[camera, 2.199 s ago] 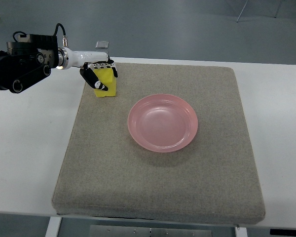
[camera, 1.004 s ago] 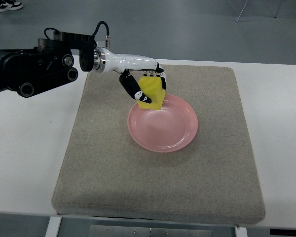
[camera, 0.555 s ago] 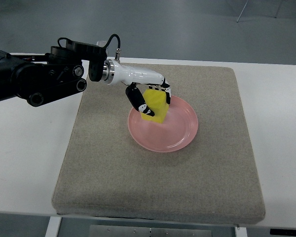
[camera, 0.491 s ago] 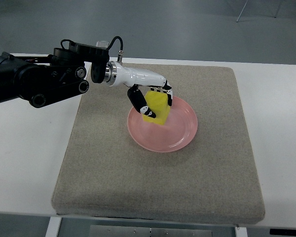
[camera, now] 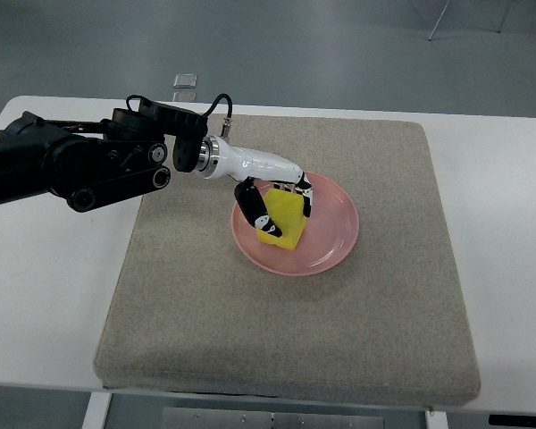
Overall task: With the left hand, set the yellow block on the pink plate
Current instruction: 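Lower the block onto the plate and open the left hand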
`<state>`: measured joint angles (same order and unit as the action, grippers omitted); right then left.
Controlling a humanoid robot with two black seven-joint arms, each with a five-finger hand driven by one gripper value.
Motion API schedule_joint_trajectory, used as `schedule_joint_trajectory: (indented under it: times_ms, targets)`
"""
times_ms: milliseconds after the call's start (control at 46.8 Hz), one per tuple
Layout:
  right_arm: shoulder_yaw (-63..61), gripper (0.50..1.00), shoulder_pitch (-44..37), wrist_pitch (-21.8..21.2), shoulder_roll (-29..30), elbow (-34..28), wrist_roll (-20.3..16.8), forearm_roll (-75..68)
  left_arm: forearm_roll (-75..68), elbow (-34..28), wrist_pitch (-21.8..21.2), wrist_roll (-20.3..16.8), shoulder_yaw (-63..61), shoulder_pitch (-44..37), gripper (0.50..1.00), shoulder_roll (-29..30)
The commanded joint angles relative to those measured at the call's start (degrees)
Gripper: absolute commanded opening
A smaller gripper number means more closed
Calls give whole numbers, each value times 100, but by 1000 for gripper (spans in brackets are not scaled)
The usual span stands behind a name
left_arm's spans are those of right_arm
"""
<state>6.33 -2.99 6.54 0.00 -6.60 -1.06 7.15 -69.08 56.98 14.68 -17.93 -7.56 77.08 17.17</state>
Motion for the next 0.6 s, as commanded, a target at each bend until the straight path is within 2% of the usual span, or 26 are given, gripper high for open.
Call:
schedule_joint_trajectory:
  times_ms: [0,107,128,149,214,235,342,406,512,577]
  targets:
    - [0,924,0,5,0,1,0,-3,0,-55,-9,0,0,0,500,-3]
    - [0,924,0,5,0,1,0,-3,0,-64,-9,0,0,-9,512,-3]
    - [0,924,0,-3,0,1,0,-3,0,-64,-18,0,0,-9,527,-3]
    - [0,924,0,-4,0,1,0,-3,0,-73,-44,0,0,-9,565,-3]
    - [0,924,0,-4,0,1,0,-3,0,-117,-88,9,9,-18,722,-12]
    - [0,924,0,-4,0,1,0,-3,8,-117,-97,0,9,-9,745,-12]
    - [0,924,0,5,0,1,0,-3,8,-117,-97,9,44,-9,786,-12]
    - [0,924,0,-4,0,1,0,-3,35,-117,-97,0,61,-18,876,-20]
    - [0,924,0,5,0,1,0,-3,61,-99,-97,0,61,-18,941,-12]
    - [0,924,-8,-3,0,1,0,-3,87,-99,-97,0,61,-27,958,-20]
